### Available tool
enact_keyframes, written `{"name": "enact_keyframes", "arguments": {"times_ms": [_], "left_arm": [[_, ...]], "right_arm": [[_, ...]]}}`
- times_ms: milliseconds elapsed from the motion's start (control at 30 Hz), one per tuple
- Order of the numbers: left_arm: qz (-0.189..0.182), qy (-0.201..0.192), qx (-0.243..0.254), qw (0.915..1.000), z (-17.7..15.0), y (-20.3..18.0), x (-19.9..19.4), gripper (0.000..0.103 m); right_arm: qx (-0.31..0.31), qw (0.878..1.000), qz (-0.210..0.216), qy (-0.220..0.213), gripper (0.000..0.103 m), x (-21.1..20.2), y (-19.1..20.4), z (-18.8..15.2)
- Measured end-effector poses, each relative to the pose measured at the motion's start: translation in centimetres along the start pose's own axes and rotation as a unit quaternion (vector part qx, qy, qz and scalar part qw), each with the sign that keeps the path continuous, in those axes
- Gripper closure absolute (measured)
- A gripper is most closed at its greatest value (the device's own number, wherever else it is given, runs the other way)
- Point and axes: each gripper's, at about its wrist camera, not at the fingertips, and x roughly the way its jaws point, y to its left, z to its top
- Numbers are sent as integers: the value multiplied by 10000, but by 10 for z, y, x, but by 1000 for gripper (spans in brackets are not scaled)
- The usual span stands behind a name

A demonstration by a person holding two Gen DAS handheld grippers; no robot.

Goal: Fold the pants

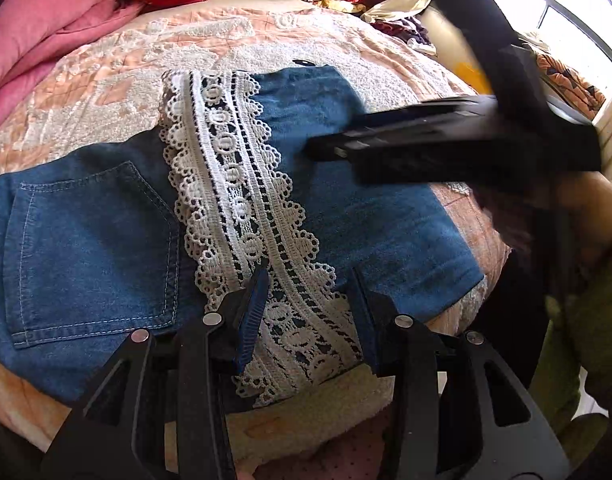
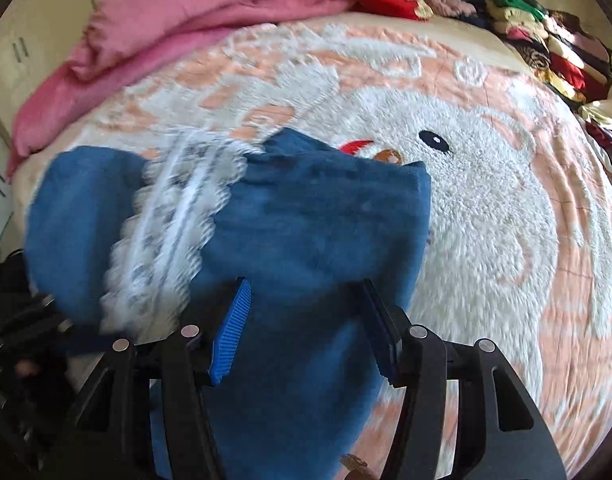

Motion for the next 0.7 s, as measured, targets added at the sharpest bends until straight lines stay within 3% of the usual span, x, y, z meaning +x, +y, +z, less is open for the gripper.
{"name": "enact_keyframes", "arguments": {"times_ms": [533, 700], "left_arm": [[-147, -41, -65, 9999, -1, 4, -1, 69], [-191, -32, -92, 9998, -1, 5, -1, 69]], "right_arm": [[306, 9992, -232, -97, 50, 37, -15, 58], [496, 9984, -40, -253, 49, 26, -22, 62]]}}
